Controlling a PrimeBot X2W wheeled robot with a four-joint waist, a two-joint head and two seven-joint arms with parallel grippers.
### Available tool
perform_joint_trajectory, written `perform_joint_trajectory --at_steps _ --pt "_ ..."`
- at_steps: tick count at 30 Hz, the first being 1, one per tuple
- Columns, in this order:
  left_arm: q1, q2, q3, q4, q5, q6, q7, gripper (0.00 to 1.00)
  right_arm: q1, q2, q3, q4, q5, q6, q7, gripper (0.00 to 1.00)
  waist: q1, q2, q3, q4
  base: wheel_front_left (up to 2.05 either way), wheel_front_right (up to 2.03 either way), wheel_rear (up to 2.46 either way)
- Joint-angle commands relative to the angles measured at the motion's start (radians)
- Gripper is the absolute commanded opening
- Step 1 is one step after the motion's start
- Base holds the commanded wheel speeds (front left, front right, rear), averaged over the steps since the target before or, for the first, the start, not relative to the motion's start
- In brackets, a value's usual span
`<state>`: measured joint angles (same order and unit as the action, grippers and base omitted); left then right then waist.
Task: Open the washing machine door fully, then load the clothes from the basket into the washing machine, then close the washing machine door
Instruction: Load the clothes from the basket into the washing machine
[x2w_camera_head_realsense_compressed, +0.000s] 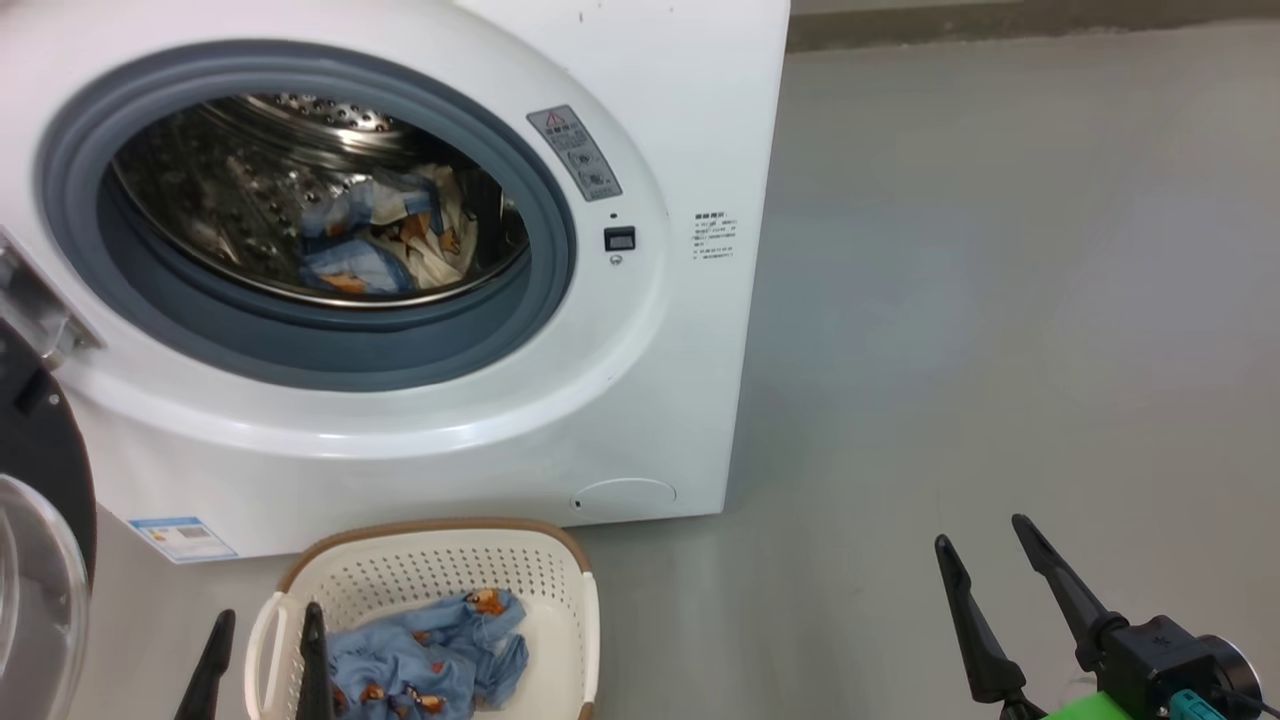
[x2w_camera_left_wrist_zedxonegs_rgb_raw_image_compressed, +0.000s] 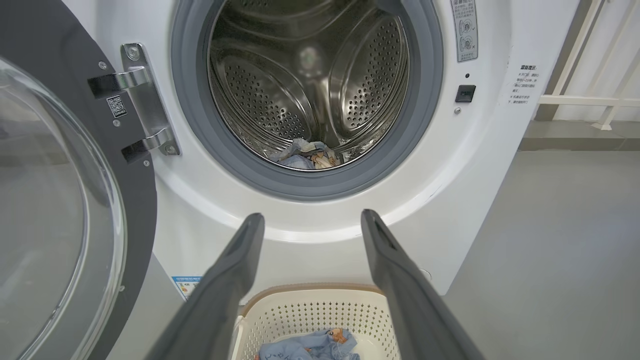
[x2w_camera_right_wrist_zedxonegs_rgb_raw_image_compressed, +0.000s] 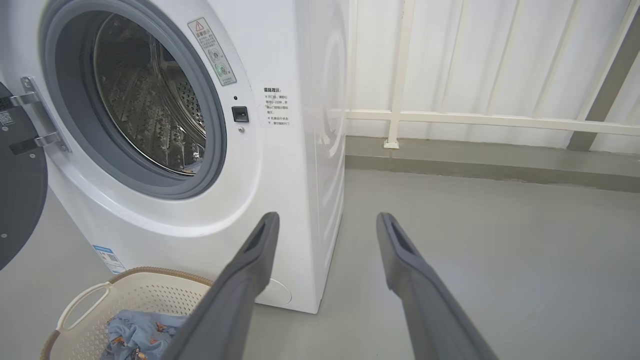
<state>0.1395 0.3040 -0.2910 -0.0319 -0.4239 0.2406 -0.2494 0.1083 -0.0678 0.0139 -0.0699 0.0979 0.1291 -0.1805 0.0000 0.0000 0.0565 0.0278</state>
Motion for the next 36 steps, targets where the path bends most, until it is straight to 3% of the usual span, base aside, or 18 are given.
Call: perform_joint_trajectory --at_steps 1,36 --pt "-0.021 0.01 0.042 -0.015 0.009 -0.01 -0.012 1.0 -0.005 -0.005 0.021 -0.031 -0.016 0.002 0.002 1.0 0.0 0.0 -0.014 0.002 0.0 0.0 0.0" --pt "-0.029 -0.005 0.058 0.009 0.032 -0.032 -0.012 1.0 0.001 0.003 0.022 -0.045 -0.014 0.002 0.012 1.0 0.0 0.0 -0.027 -0.001 0.0 0.0 0.0"
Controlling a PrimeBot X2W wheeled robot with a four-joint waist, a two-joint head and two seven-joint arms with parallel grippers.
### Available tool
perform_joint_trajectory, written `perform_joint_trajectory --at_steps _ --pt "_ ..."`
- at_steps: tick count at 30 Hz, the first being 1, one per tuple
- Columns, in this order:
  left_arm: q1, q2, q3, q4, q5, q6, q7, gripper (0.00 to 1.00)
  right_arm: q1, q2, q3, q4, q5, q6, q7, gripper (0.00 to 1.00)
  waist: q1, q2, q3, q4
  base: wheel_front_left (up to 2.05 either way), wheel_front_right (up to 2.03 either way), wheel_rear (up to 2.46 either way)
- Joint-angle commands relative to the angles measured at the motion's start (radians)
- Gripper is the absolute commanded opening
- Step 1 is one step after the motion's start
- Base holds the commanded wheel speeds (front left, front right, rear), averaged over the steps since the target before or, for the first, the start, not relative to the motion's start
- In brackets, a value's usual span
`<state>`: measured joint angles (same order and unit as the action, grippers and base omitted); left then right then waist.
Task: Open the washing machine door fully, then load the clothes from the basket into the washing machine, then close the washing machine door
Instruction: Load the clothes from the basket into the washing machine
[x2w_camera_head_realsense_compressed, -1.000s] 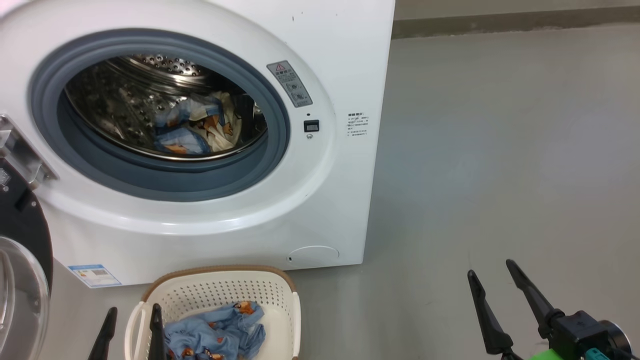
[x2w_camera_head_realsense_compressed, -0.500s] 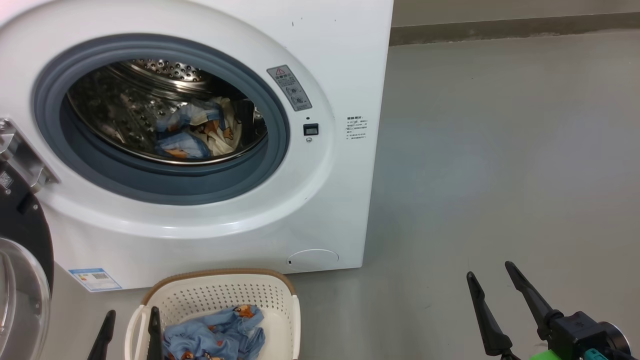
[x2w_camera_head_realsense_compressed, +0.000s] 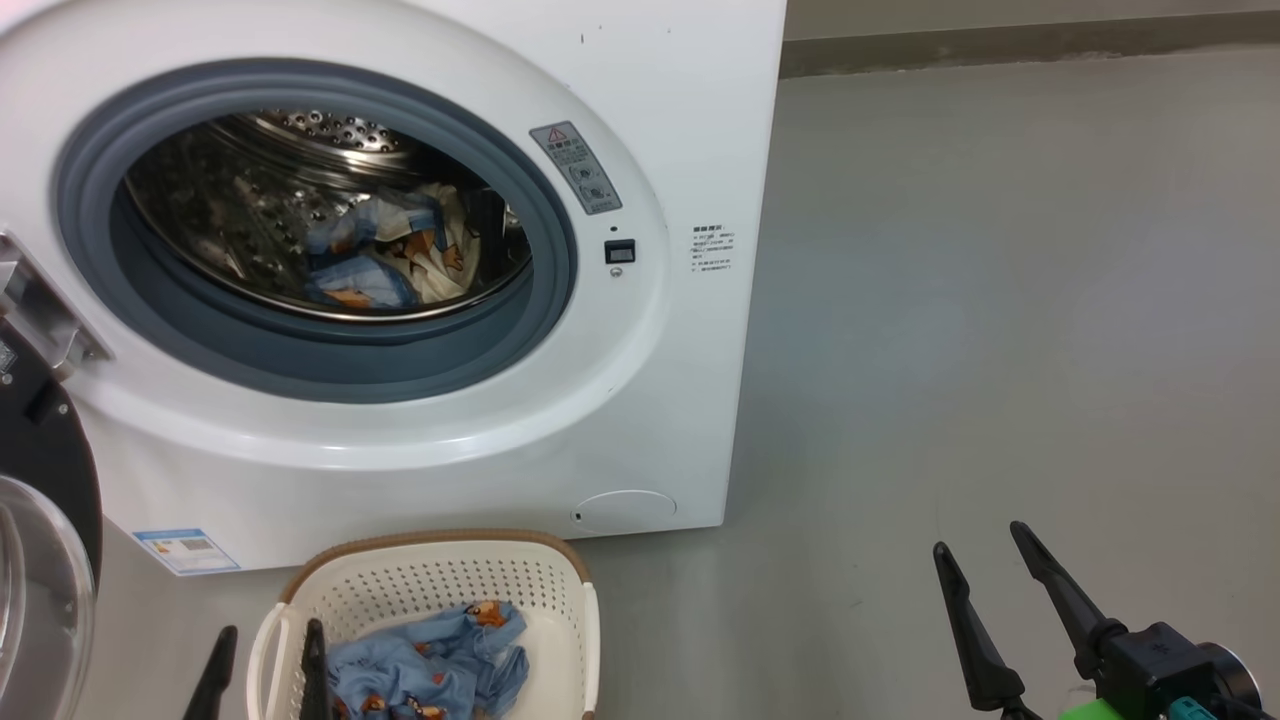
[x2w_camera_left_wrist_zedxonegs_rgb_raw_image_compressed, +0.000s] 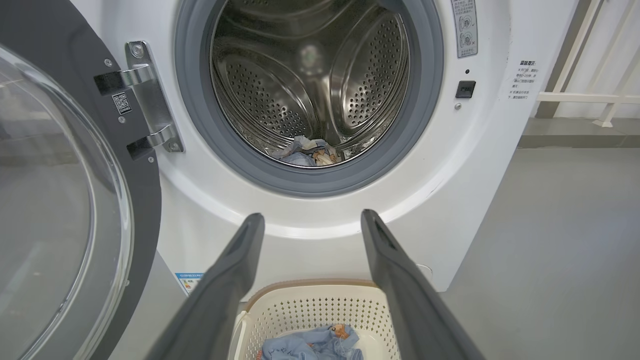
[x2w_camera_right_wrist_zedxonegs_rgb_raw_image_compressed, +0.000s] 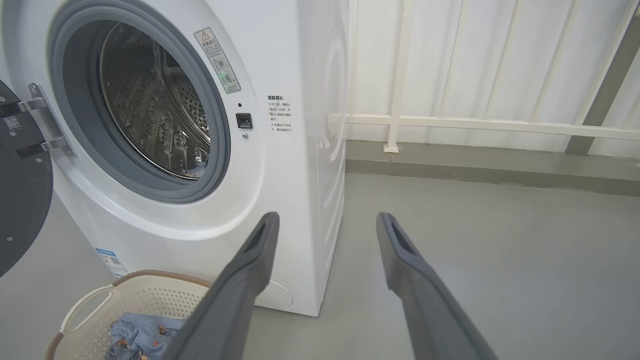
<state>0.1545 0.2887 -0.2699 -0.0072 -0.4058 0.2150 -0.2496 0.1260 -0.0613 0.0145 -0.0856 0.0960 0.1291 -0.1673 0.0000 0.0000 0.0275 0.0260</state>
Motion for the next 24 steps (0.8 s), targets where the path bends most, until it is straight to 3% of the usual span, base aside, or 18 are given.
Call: perform_joint_trajectory --at_steps 1,10,24 --pt "-0.048 0.009 0.034 -0.011 0.014 -0.009 -0.012 1.0 -0.018 -0.004 0.021 -0.03 -0.012 0.002 -0.001 1.0 0.0 0.0 0.004 0.001 0.0 0.0 0.0" --pt "-0.116 -0.005 -0.004 0.109 0.013 -0.032 0.01 1.0 -0.044 -0.01 0.023 -0.046 -0.007 0.002 -0.002 1.0 0.0 0.0 0.075 -0.004 0.0 0.0 0.0" --pt "-0.396 -0.087 -0.067 0.517 -0.022 -0.146 0.024 1.0 -0.138 -0.025 0.045 -0.073 0.002 0.002 -0.017 1.0 0.0 0.0 0.295 -0.024 0.0 0.0 0.0"
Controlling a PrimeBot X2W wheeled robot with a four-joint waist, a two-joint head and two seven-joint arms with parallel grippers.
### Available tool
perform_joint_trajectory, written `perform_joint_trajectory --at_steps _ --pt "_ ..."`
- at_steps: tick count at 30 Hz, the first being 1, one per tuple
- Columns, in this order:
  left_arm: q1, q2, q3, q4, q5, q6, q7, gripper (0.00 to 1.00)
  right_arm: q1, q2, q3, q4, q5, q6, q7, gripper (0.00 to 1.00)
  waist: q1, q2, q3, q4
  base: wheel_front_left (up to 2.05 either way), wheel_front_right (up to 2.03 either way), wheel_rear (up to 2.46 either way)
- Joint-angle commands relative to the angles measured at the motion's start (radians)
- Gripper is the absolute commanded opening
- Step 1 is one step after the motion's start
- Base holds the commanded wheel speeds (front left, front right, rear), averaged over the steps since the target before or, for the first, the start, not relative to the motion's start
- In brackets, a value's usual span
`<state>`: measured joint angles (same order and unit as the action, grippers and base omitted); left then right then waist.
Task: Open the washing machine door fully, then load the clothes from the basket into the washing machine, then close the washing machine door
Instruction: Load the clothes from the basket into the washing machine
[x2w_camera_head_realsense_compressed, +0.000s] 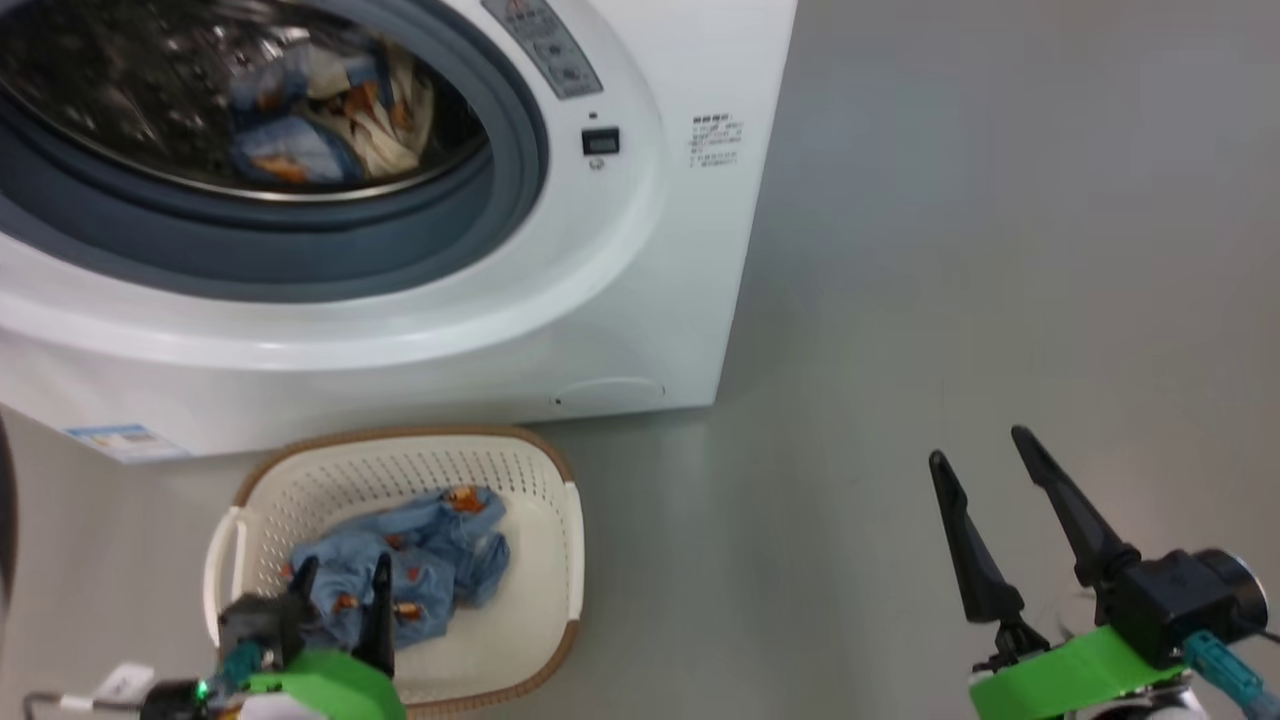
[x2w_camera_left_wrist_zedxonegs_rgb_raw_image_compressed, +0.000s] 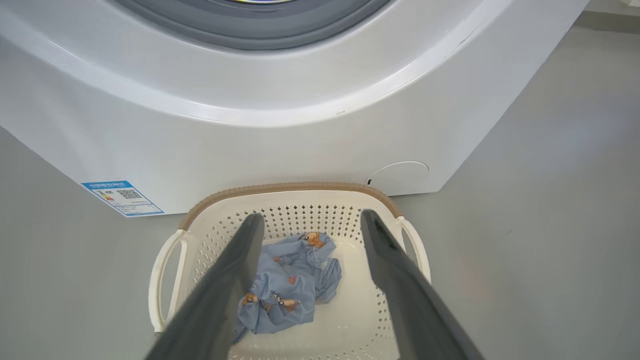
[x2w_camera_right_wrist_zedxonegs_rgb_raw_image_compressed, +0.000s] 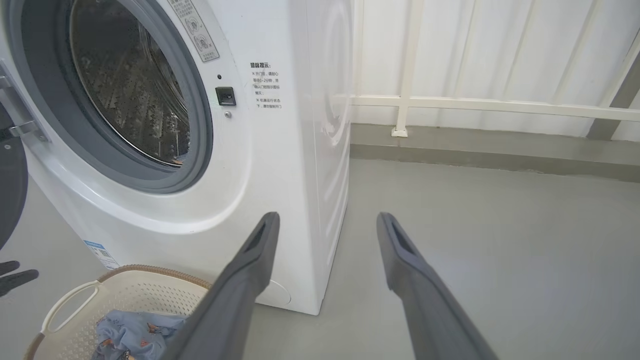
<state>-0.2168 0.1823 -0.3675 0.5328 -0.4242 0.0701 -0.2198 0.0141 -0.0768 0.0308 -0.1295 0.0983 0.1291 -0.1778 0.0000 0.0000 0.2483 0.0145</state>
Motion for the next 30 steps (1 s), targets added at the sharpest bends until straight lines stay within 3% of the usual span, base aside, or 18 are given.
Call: perform_joint_trajectory --at_steps 1,7,18,30 --pt "-0.052 0.014 0.03 0.016 -0.005 -0.009 -0.007 1.0 -0.035 -0.01 0.031 -0.031 0.0 0.002 -0.008 1.0 0.0 0.0 0.096 -0.017 0.0 0.0 0.0" --pt "-0.217 -0.007 0.036 0.233 -0.013 -0.049 -0.022 1.0 -0.093 -0.011 0.036 -0.039 0.002 0.002 -0.025 1.0 0.0 0.0 0.218 -0.047 0.0 0.0 0.0" --pt "-0.479 -0.005 0.068 0.517 -0.026 -0.075 -0.037 1.0 -0.193 -0.011 0.038 -0.04 0.011 0.002 -0.06 1.0 0.0 0.0 0.425 -0.094 0.0 0.0 0.0" --pt "-0.656 0.075 0.045 0.705 0.011 -0.029 -0.009 1.0 -0.27 0.004 0.062 -0.026 0.029 0.002 -0.081 1.0 0.0 0.0 0.62 -0.151 0.0 0.0 0.0"
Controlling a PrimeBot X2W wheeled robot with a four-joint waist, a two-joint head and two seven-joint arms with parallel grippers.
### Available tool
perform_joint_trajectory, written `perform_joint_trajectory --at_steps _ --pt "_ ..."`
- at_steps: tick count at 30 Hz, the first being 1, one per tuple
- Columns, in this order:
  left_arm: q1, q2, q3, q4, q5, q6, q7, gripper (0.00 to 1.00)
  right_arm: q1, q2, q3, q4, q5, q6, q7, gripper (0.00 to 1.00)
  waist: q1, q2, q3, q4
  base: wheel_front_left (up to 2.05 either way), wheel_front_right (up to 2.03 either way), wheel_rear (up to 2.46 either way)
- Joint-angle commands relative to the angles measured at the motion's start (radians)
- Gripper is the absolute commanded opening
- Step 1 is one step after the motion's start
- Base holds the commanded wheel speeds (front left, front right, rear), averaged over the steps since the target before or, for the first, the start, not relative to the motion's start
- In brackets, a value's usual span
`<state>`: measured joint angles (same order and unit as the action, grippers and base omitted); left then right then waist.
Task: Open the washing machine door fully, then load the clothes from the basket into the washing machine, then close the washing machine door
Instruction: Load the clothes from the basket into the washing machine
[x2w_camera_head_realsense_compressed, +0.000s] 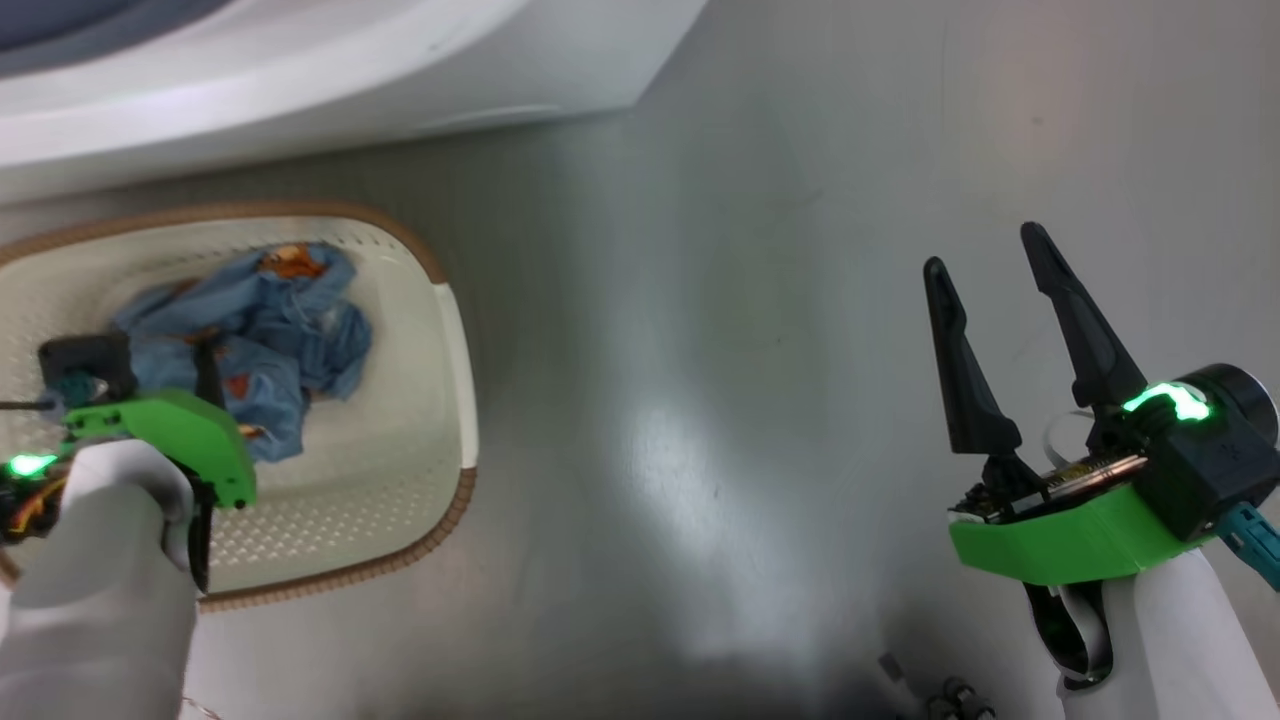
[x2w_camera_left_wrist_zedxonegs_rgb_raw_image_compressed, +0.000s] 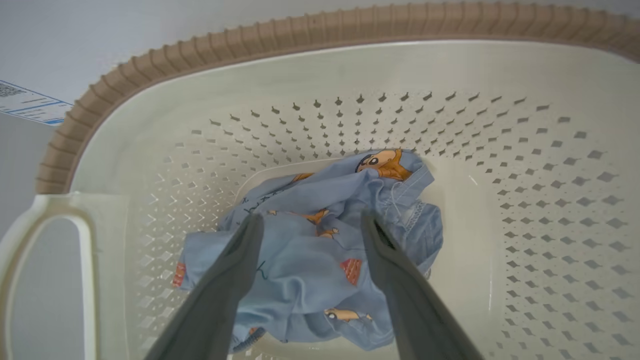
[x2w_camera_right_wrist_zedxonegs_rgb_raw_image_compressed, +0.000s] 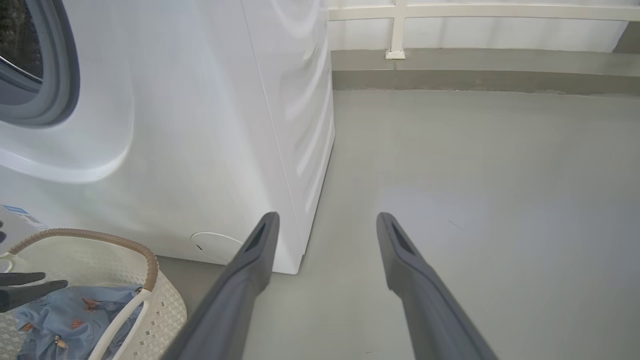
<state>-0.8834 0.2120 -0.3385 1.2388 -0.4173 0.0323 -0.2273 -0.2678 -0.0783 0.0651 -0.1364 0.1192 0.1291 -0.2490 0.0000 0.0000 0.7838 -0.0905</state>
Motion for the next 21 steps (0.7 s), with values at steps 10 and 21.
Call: perform_joint_trajectory --at_steps 10,21 --pt "-0.021 0.089 -0.01 0.038 0.027 0.083 0.079 1.0 -0.021 0.015 0.038 -0.02 0.019 0.002 -0.012 1.0 0.0 0.0 0.14 -0.068 0.0 0.0 0.0" --pt "-0.025 0.097 0.013 0.047 -0.01 0.134 0.102 0.0 -0.018 0.018 0.045 -0.032 0.012 0.002 -0.013 1.0 0.0 0.0 0.149 -0.068 0.0 0.0 0.0"
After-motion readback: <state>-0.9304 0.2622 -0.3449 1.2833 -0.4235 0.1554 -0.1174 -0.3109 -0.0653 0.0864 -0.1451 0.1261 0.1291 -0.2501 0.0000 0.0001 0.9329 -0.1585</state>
